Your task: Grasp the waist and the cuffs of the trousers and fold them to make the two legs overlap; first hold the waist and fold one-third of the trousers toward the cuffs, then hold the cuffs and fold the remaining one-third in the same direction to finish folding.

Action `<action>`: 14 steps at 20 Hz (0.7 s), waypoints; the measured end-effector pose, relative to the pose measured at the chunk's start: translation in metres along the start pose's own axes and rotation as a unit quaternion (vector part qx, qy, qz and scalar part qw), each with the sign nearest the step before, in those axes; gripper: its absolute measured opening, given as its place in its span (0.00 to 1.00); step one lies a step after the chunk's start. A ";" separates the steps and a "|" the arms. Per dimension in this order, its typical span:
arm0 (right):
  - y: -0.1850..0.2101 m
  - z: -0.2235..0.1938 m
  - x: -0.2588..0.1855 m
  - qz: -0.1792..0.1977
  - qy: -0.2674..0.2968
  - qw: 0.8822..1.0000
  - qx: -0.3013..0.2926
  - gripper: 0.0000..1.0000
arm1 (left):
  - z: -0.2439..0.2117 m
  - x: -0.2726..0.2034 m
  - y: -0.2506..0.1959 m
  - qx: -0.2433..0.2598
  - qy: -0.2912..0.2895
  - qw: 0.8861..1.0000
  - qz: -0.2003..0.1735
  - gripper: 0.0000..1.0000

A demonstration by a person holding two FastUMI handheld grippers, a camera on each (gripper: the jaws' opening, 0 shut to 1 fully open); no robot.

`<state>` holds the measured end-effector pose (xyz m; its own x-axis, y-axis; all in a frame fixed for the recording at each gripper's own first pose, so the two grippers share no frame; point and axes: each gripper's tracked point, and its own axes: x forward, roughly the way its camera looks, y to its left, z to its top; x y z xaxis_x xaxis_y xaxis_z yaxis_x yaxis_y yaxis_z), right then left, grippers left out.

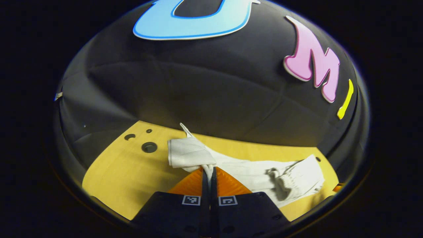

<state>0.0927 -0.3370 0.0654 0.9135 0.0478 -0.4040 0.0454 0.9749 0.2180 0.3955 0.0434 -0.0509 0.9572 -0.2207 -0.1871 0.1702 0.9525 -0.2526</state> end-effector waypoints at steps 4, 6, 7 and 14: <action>-0.026 0.017 -0.015 -0.017 -0.018 1.000 0.003 0.98 | 0.018 -0.012 -0.074 -0.008 -0.009 0.999 -0.037 0.06; -0.042 0.024 -0.025 -0.031 -0.026 0.999 0.010 0.98 | 0.023 -0.014 -0.116 -0.002 -0.010 0.999 -0.054 0.06; -0.051 0.026 -0.030 -0.039 -0.031 0.999 0.014 0.98 | 0.022 -0.016 -0.137 -0.002 -0.009 0.998 -0.060 0.06; -0.121 0.035 -0.076 -0.104 -0.050 0.991 0.062 0.98 | 0.000 -0.020 -0.296 -0.061 0.013 0.983 -0.172 0.06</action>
<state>0.0320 -0.4659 0.1013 0.9146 -0.1786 -0.3627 0.2801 0.9269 0.2499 0.3262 -0.2337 0.0274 0.8416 -0.5316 -0.0957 0.4513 0.7894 -0.4162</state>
